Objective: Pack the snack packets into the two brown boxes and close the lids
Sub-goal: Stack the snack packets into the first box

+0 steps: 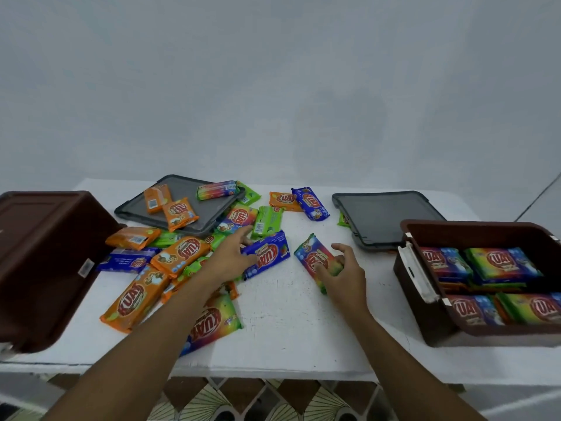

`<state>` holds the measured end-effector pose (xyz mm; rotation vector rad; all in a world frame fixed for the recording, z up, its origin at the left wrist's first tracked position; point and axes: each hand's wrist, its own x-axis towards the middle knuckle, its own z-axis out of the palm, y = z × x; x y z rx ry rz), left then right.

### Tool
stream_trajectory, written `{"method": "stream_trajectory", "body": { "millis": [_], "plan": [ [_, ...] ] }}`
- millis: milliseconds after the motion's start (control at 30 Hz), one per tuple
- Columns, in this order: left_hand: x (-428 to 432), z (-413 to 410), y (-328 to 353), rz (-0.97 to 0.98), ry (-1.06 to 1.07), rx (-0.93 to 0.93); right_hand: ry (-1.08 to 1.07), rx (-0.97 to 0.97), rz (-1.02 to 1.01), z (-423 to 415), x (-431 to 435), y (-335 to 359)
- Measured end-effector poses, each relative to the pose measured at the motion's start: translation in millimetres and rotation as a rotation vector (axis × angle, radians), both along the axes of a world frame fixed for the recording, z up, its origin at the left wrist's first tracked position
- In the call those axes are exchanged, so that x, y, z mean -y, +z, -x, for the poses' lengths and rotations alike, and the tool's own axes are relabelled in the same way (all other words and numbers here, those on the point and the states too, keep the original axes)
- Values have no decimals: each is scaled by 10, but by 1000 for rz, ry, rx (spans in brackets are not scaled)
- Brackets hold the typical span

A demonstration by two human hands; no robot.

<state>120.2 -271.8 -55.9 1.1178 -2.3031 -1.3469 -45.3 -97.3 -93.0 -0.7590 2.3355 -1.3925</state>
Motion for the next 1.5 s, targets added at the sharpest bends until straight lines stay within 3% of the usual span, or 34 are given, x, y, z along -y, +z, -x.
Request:
{"method": "stream_trajectory", "body": {
  "millis": [100,200,367,500,600,733,867,967,1067,1167,1333,1467,1500],
  "plan": [
    [-31,83,111,-55,21,-44,78,2,-192,57,74,166],
    [-90,175,155,-117,87,-220,128,66,-292,203,131,418],
    [-133,317,294,-325,299,-561,122,183,-52,398,56,851],
    [-226,504,432,-422,284,-699,156,75,50,596,-156,1250],
    [-329,692,576,-289,221,-549,169,91,166,781,-382,1420],
    [-637,1034,848,-199,129,-391,187,266,381,1081,-789,1580],
    [-1028,1442,1059,-8,9,-322,213,219,384,1490,-1221,1617],
    [-1338,1804,1155,143,-71,-234,282,-16,216,1857,-1537,1567],
    [-1619,2090,1226,252,-198,-115,321,-379,-142,2218,-1743,1437],
    [-1912,2369,1225,362,-363,-1,388,-535,-346,2524,-1931,1277],
    [-2212,2754,985,782,-628,295,485,-559,-341,2849,-2101,1138],
    [-2303,2822,697,900,-708,341,593,-963,-434,2996,-2078,1005],
    [-2309,2821,652,930,-706,336,629,-963,-445,3026,-2091,987]
  ]
}}
